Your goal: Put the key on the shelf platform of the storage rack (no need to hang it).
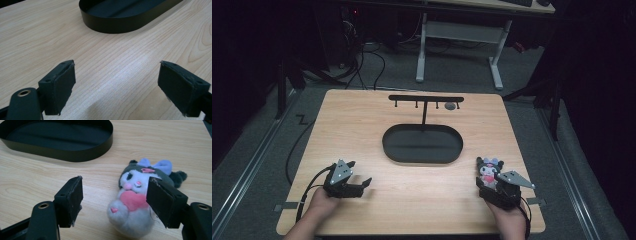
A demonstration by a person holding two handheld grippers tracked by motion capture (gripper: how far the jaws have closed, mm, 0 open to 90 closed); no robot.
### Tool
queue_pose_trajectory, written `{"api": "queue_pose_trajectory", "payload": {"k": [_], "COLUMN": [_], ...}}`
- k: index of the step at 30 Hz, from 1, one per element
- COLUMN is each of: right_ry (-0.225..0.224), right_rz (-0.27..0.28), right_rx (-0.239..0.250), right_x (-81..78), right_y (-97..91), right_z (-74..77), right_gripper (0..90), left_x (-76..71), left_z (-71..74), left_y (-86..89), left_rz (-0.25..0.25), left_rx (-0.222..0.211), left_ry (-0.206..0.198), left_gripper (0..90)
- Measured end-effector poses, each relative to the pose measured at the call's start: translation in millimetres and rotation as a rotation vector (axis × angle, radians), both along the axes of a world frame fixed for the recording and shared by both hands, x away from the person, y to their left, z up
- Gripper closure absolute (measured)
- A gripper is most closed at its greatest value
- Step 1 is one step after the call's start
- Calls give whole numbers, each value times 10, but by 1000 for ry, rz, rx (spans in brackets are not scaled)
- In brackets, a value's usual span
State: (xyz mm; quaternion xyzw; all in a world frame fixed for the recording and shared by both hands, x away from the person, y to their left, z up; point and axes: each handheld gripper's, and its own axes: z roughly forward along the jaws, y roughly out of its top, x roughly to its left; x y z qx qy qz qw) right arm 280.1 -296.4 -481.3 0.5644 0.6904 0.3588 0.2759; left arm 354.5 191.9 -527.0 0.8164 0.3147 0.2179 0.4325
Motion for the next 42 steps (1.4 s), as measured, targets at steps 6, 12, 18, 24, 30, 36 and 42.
{"api": "queue_pose_trajectory", "payload": {"k": [6, 12, 18, 24, 30, 36, 42], "right_ry": [-1, 9, 86, 183, 255, 330, 404], "right_rz": [-8, -38, -84, -108, -101, -101, -87], "right_rx": [2, 36, 5, 12, -32, -8, -20], "right_x": [-3, 4, 42, 147, 199, 256, 332], "right_y": [-33, -65, -62, -49, -33, -69, -53], "right_z": [9, 21, -6, -43, 16, 82, 133], "right_gripper": [296, 245, 181, 156, 152, 151, 152], "left_x": [-3, -5, 5, 10, 5, 0, -7], "left_z": [-2, -2, -4, 0, 1, 0, -3], "left_y": [-4, -4, -1, 5, 1, -2, -5], "left_rz": [0, 0, 1, -6, -5, -4, -5], "left_rx": [2, 7, 0, -6, -5, 1, 7], "left_ry": [0, -1, 1, 6, 2, 1, 2], "left_gripper": [154, 154, 154, 154, 154, 154, 154]}}
